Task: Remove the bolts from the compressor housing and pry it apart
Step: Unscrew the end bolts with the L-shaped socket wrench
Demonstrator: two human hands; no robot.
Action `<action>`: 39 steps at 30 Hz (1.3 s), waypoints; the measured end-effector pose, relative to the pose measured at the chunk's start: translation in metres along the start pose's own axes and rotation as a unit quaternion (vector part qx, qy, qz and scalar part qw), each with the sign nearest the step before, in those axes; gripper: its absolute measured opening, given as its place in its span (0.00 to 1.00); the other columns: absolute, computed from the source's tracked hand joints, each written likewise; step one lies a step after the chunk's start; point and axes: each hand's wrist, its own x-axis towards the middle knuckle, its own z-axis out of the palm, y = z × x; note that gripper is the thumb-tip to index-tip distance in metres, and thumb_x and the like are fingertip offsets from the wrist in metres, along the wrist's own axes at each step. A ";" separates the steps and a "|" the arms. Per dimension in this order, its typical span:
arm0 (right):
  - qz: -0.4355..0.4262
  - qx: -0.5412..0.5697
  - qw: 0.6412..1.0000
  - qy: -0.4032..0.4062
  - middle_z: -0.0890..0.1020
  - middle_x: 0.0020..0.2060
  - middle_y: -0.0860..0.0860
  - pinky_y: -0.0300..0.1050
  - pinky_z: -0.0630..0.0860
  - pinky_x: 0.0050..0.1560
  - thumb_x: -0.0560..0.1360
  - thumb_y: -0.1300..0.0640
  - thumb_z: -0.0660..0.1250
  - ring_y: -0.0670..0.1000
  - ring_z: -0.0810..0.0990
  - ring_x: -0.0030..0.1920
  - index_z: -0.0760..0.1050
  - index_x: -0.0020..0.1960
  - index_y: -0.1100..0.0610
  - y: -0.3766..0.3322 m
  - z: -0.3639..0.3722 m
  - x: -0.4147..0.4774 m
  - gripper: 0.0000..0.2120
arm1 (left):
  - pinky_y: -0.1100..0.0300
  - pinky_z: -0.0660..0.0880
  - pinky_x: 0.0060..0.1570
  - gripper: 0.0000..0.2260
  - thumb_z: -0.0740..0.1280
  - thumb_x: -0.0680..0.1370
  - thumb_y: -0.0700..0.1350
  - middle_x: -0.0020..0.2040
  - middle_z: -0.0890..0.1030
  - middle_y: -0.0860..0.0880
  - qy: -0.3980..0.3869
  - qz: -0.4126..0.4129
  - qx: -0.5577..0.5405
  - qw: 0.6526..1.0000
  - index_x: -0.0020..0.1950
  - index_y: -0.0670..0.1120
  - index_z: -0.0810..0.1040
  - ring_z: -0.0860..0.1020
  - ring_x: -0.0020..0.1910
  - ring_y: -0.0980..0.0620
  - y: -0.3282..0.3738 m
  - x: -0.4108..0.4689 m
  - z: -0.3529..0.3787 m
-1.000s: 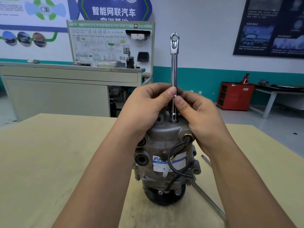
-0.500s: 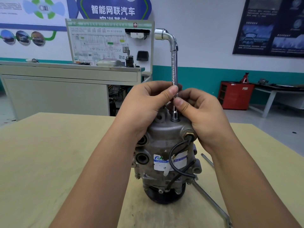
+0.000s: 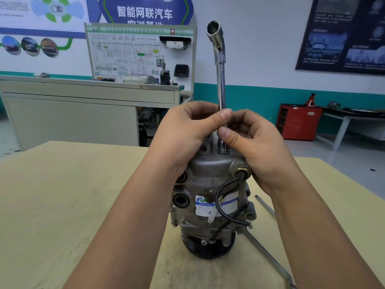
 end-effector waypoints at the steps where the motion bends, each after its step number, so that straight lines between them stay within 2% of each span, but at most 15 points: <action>1: -0.002 0.001 1.000 0.003 0.81 0.36 0.43 0.33 0.76 0.45 0.63 0.53 0.70 0.41 0.80 0.42 0.76 0.44 0.53 0.001 0.000 0.000 0.11 | 0.60 0.77 0.49 0.04 0.73 0.73 0.44 0.41 0.85 0.50 0.002 0.001 0.004 1.000 0.45 0.46 0.83 0.82 0.43 0.54 0.000 0.000 0.000; 4: -0.003 -0.005 1.000 0.002 0.81 0.35 0.43 0.33 0.75 0.44 0.69 0.61 0.70 0.41 0.80 0.40 0.76 0.44 0.54 0.003 0.000 0.001 0.06 | 0.60 0.76 0.47 0.02 0.73 0.72 0.46 0.38 0.84 0.52 0.004 0.009 0.018 1.000 0.41 0.49 0.82 0.81 0.41 0.56 0.000 -0.001 0.000; 6: 0.000 0.000 1.000 0.001 0.82 0.35 0.43 0.35 0.76 0.45 0.72 0.66 0.67 0.42 0.80 0.40 0.76 0.43 0.54 0.003 0.000 0.001 0.08 | 0.57 0.76 0.51 0.01 0.72 0.72 0.46 0.41 0.84 0.51 -0.004 0.006 0.014 1.000 0.43 0.49 0.82 0.81 0.43 0.54 -0.001 0.000 0.000; 8: 0.008 0.007 1.000 -0.001 0.82 0.35 0.44 0.36 0.76 0.45 0.74 0.66 0.65 0.42 0.80 0.41 0.77 0.44 0.54 0.002 0.000 0.001 0.08 | 0.54 0.77 0.55 0.03 0.69 0.75 0.44 0.44 0.85 0.50 -0.022 0.001 0.001 1.000 0.45 0.50 0.83 0.82 0.47 0.52 -0.001 0.000 -0.001; 11: 0.015 0.007 1.000 -0.003 0.82 0.35 0.44 0.37 0.77 0.45 0.75 0.66 0.63 0.43 0.81 0.41 0.77 0.44 0.54 0.001 0.001 0.001 0.09 | 0.55 0.77 0.55 0.08 0.66 0.78 0.42 0.45 0.86 0.50 -0.041 0.001 -0.002 0.999 0.46 0.50 0.84 0.83 0.49 0.52 0.000 0.000 -0.001; 15: 0.032 0.021 0.999 -0.001 0.83 0.35 0.45 0.37 0.78 0.45 0.76 0.67 0.62 0.44 0.81 0.42 0.77 0.45 0.54 0.000 0.001 0.001 0.10 | 0.55 0.77 0.54 0.05 0.67 0.77 0.42 0.44 0.85 0.49 -0.038 -0.003 0.004 0.999 0.46 0.48 0.83 0.83 0.47 0.52 0.000 0.000 -0.001; 20: 0.037 0.027 0.999 -0.018 0.84 0.39 0.46 0.41 0.79 0.50 0.73 0.61 0.64 0.46 0.82 0.46 0.79 0.48 0.54 -0.001 -0.002 0.000 0.07 | 0.54 0.78 0.53 0.04 0.70 0.75 0.44 0.45 0.85 0.46 -0.017 -0.005 0.010 1.000 0.48 0.45 0.82 0.82 0.45 0.50 0.000 -0.001 0.000; 24: 0.046 0.023 0.998 -0.040 0.85 0.45 0.50 0.43 0.78 0.54 0.69 0.55 0.70 0.50 0.82 0.51 0.79 0.50 0.53 0.000 -0.006 -0.001 0.10 | 0.58 0.77 0.48 0.03 0.71 0.74 0.45 0.41 0.85 0.50 -0.014 0.000 0.018 1.000 0.46 0.47 0.83 0.82 0.43 0.54 0.001 -0.002 0.000; 28: 0.031 0.004 0.999 -0.031 0.84 0.40 0.45 0.35 0.77 0.46 0.63 0.53 0.72 0.44 0.82 0.45 0.78 0.46 0.51 0.000 -0.004 -0.001 0.12 | 0.60 0.75 0.46 0.02 0.72 0.73 0.47 0.40 0.85 0.52 -0.010 0.005 0.022 1.000 0.44 0.49 0.82 0.81 0.42 0.57 0.001 -0.001 0.001; 31: 0.025 0.003 0.999 -0.023 0.83 0.37 0.44 0.34 0.76 0.44 0.63 0.55 0.71 0.42 0.81 0.42 0.78 0.44 0.51 0.001 -0.003 -0.001 0.10 | 0.59 0.76 0.46 0.02 0.72 0.73 0.47 0.40 0.85 0.52 -0.008 0.003 0.028 1.000 0.43 0.50 0.82 0.82 0.42 0.57 0.000 -0.001 0.000; 33: 0.022 0.001 1.000 -0.020 0.83 0.37 0.44 0.34 0.76 0.44 0.63 0.54 0.71 0.42 0.81 0.42 0.78 0.44 0.51 0.001 -0.003 -0.001 0.10 | 0.57 0.76 0.48 0.02 0.72 0.72 0.47 0.40 0.85 0.52 -0.009 0.003 0.023 1.000 0.43 0.50 0.82 0.82 0.42 0.56 0.000 -0.001 0.000; 37: 0.022 -0.002 1.000 -0.022 0.84 0.40 0.47 0.38 0.78 0.48 0.64 0.54 0.70 0.45 0.82 0.45 0.79 0.45 0.51 0.001 -0.003 -0.001 0.09 | 0.50 0.76 0.60 0.08 0.69 0.75 0.45 0.48 0.85 0.50 -0.031 0.001 0.025 0.999 0.53 0.48 0.83 0.82 0.52 0.52 0.002 -0.002 0.000; 39: 0.026 0.000 0.999 -0.023 0.84 0.41 0.48 0.40 0.78 0.49 0.64 0.54 0.70 0.47 0.82 0.46 0.79 0.46 0.51 0.002 -0.003 -0.002 0.10 | 0.49 0.75 0.62 0.07 0.67 0.77 0.43 0.48 0.85 0.50 -0.041 0.004 0.022 0.999 0.51 0.50 0.83 0.82 0.53 0.52 0.004 -0.003 0.000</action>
